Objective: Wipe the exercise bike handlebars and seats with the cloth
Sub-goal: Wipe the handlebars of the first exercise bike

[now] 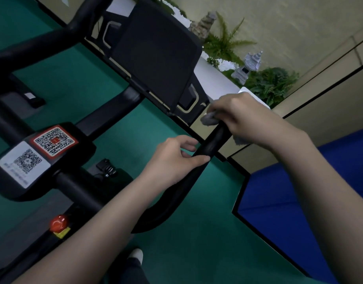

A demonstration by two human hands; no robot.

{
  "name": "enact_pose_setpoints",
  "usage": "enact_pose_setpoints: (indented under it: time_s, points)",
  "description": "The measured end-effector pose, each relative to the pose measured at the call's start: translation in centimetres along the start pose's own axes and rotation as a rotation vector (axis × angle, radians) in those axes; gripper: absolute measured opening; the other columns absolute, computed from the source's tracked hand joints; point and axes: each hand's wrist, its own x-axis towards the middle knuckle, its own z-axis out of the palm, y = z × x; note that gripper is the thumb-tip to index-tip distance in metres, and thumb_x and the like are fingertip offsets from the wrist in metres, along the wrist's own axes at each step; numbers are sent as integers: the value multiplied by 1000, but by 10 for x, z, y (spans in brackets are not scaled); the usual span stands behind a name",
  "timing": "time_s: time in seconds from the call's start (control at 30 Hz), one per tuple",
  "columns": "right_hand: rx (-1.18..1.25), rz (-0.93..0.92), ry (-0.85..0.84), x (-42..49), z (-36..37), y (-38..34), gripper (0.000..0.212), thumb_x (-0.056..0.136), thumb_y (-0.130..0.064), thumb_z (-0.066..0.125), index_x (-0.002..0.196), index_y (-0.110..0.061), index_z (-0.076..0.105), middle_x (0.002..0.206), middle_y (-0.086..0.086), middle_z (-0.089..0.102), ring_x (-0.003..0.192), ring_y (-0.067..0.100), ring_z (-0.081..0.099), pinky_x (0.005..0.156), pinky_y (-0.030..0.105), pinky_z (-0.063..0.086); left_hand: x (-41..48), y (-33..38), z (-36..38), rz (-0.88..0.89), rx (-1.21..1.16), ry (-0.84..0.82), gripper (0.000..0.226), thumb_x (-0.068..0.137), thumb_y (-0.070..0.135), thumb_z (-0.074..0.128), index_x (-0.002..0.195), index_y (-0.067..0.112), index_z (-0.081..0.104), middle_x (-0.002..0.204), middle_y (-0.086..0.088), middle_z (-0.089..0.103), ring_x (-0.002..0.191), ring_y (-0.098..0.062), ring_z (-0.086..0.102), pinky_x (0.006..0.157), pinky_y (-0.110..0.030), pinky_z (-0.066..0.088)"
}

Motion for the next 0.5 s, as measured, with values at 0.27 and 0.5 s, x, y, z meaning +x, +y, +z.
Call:
enact_pose_setpoints:
  time_s: [0.27,0.5]
  points:
    - [232,189,218,-3,-13,41,17,93,-6,53,99,-7,68,89,4,67,84,13,58,73,21,40,1,4,5,39,16,-11,23,78,26,76,89,39,60,94,17,61,85,-2,57,62,-5,42]
    - [1566,452,650,-26,43,42,17,98,-3,47,107,-4,61,88,2,72,79,13,67,73,24,54,2,1,8,26,-21,22,23,78,23,77,96,32,67,95,15,63,89,-4,58,73,-14,47]
